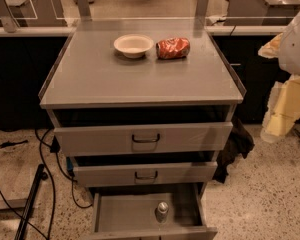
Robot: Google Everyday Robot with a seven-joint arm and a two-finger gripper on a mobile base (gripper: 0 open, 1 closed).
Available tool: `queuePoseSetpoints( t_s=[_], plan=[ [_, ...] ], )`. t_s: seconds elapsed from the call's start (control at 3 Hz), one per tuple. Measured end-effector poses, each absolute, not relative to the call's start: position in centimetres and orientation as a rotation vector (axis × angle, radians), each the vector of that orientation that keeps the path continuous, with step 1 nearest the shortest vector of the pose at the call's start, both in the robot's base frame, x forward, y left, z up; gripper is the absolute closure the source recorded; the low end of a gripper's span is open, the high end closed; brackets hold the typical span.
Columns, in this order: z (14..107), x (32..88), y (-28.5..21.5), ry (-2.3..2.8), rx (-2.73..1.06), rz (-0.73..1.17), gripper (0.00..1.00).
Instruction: Pick redbull can from bottom drawer and place on counter
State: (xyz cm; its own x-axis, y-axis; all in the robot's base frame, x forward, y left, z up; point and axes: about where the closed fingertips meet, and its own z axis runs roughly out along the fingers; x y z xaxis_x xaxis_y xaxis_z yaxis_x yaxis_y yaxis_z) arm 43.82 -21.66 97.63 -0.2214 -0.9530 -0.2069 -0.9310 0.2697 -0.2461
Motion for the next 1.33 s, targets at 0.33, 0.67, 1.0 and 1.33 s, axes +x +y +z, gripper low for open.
queuePoseSetpoints(
  t_s=[0.33,0.67,1.0,1.33],
  plan=[
    [97.6,43.8,-21.7,2.231,-1.724,-0.099,0.00],
    [97.6,43.8,-21.7,2.231,-1.724,-0.099,0.17],
    [96.7,43.9,-22.0,2.237,-1.704,-0.098,0.41],
    [93.7,43.8,-22.5,2.269,-1.661,-0.071,0.64]
  ],
)
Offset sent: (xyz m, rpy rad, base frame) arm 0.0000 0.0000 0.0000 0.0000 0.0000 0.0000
